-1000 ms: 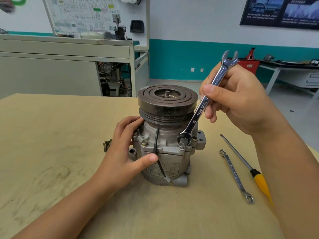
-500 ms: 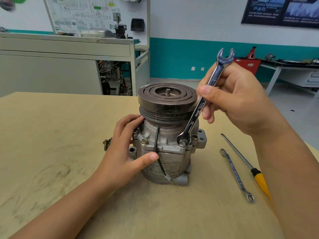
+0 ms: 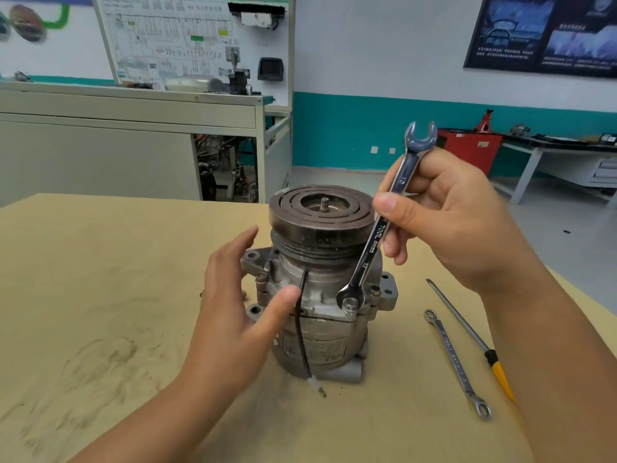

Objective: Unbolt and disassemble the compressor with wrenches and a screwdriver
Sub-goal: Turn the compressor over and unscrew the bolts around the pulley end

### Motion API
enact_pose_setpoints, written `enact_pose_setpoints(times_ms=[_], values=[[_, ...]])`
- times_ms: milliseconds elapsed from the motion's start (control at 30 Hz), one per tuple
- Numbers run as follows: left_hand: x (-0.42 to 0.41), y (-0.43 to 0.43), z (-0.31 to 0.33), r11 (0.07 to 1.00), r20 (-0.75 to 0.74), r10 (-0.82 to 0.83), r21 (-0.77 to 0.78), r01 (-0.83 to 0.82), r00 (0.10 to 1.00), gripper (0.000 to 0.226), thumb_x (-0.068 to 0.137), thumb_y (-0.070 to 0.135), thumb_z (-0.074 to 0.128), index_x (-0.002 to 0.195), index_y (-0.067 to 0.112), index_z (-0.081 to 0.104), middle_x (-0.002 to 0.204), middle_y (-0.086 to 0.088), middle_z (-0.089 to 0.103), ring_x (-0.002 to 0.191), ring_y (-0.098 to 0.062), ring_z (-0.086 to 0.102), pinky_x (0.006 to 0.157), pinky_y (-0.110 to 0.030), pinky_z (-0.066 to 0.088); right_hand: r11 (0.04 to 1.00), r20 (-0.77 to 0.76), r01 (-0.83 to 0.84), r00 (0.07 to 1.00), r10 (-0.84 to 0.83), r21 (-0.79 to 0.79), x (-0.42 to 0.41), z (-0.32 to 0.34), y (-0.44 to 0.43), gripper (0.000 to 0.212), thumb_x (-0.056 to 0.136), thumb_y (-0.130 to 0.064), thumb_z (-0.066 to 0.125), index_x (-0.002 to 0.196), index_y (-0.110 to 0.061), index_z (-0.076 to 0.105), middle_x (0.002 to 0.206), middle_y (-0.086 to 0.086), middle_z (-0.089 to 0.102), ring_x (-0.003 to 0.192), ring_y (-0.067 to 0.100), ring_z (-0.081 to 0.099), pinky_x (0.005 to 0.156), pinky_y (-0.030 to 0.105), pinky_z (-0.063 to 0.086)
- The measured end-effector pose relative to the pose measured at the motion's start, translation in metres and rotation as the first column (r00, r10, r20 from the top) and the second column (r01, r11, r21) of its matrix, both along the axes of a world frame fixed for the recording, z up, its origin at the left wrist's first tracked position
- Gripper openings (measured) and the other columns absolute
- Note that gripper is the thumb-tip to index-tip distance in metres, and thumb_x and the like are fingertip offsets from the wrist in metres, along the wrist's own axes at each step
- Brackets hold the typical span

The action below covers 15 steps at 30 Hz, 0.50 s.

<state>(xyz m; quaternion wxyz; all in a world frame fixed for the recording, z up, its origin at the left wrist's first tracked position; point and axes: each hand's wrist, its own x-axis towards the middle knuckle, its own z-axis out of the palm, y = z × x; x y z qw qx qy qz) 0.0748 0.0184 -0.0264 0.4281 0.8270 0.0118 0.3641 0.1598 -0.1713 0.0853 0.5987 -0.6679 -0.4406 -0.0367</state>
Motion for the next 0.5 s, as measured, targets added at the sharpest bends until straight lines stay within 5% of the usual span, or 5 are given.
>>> enact_pose_setpoints(times_ms=[67, 200, 333, 433, 500], values=[[-0.006, -0.011, 0.011, 0.991, -0.099, 0.112, 0.09, -0.103, 0.989, 0.059, 0.068, 0.083, 0.033, 0.123, 0.072, 0.016, 0.128, 0.025, 0.027, 0.125, -0.014, 0.042, 0.105, -0.042, 0.037, 1.0, -0.003, -0.021, 1.0, 0.021, 0.001, -0.002, 0.0, 0.0, 0.019, 0.073, -0.023, 0.061, 0.085, -0.013, 0.052, 0.067, -0.004, 0.063, 0.045, 0.018, 0.06, 0.042, 0.023, 0.048], [-0.022, -0.029, 0.034, 0.928, -0.1, 0.258, 0.304, -0.217, 0.961, 0.071, 0.07, 0.082, 0.019, 0.135, 0.063, -0.002, 0.143, 0.02, 0.007, 0.132, -0.018, 0.03, 0.104, -0.043, 0.02, 0.999, -0.012, -0.052, 0.999, 0.053, 0.015, -0.004, 0.001, -0.002, 0.019, 0.078, -0.017, 0.069, 0.084, -0.01, 0.053, 0.066, -0.002, 0.065, 0.045, 0.018, 0.062, 0.042, 0.023, 0.049], [-0.031, -0.044, 0.055, 0.87, 0.158, 0.168, 0.441, -0.221, 0.973, 0.051, 0.078, 0.059, 0.048, 0.118, 0.031, 0.061, 0.121, 0.004, 0.05, 0.113, -0.019, 0.04, 0.092, -0.033, 0.031, 0.993, -0.037, -0.099, 0.994, 0.101, 0.063, -0.006, 0.002, -0.003, 0.013, 0.076, -0.013, 0.063, 0.083, -0.009, 0.053, 0.064, 0.003, 0.065, 0.046, 0.019, 0.064, 0.043, 0.024, 0.05], [-0.028, -0.043, 0.064, 0.879, 0.197, 0.075, 0.449, -0.158, 0.978, 0.027, 0.081, 0.044, 0.052, 0.091, 0.028, 0.072, 0.091, 0.015, 0.058, 0.092, -0.01, 0.045, 0.083, -0.008, 0.03, 0.972, -0.04, -0.179, 0.982, 0.187, 0.154, -0.007, 0.006, -0.006, 0.017, 0.076, -0.014, 0.069, 0.083, -0.007, 0.056, 0.066, 0.005, 0.063, 0.048, 0.021, 0.063, 0.044, 0.024, 0.05], [-0.028, -0.039, 0.073, 0.897, 0.197, 0.093, 0.408, -0.168, 0.976, 0.019, 0.08, 0.043, 0.059, 0.085, 0.032, 0.073, 0.08, 0.016, 0.053, 0.079, -0.008, 0.046, 0.073, -0.011, 0.035, 0.932, -0.008, -0.278, 0.958, 0.288, 0.23, -0.007, 0.01, -0.009, 0.014, 0.075, -0.017, 0.074, 0.081, -0.012, 0.063, 0.069, 0.003, 0.063, 0.052, 0.02, 0.064, 0.048, 0.024, 0.051]])
